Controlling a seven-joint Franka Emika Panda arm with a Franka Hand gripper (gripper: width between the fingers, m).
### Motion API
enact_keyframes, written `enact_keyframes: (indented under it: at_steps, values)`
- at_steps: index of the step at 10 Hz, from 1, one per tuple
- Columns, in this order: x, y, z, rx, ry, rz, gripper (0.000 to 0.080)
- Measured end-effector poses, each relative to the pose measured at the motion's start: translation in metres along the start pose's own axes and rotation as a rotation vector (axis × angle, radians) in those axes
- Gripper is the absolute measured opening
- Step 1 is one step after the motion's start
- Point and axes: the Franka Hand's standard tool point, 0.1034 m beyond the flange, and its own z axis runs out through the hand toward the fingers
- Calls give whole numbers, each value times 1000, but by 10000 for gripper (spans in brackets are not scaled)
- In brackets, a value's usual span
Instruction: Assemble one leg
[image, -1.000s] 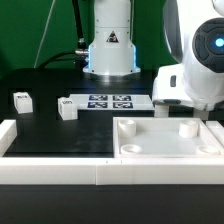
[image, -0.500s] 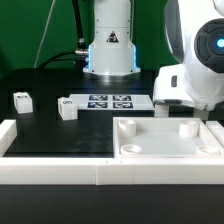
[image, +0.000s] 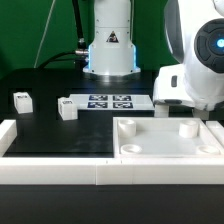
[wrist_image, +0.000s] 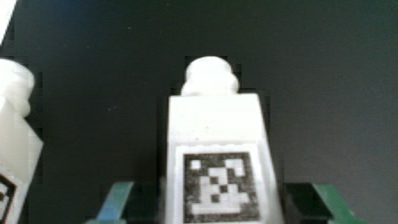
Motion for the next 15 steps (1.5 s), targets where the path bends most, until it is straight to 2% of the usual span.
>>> enact_keyframes:
  at_steps: [2, 3, 6, 8, 10, 11, 12, 14, 15]
  values:
    - [-1, 1, -2, 0, -1, -6, 289]
    - [-8, 3, -15, 4, 15, -26, 290]
    - [-44, 2, -57, -4, 33, -50, 290]
    - [-36, 0, -53, 4, 86, -48, 290]
    - [-28, -6, -62, 26, 280, -54, 290]
    - [-31, -2, -62, 23, 333, -70, 290]
    - [-30, 10, -74, 26, 420, -97, 290]
    - [-41, 31, -92, 10, 538, -138, 290]
    - [-42, 41, -109, 14, 625, -163, 290]
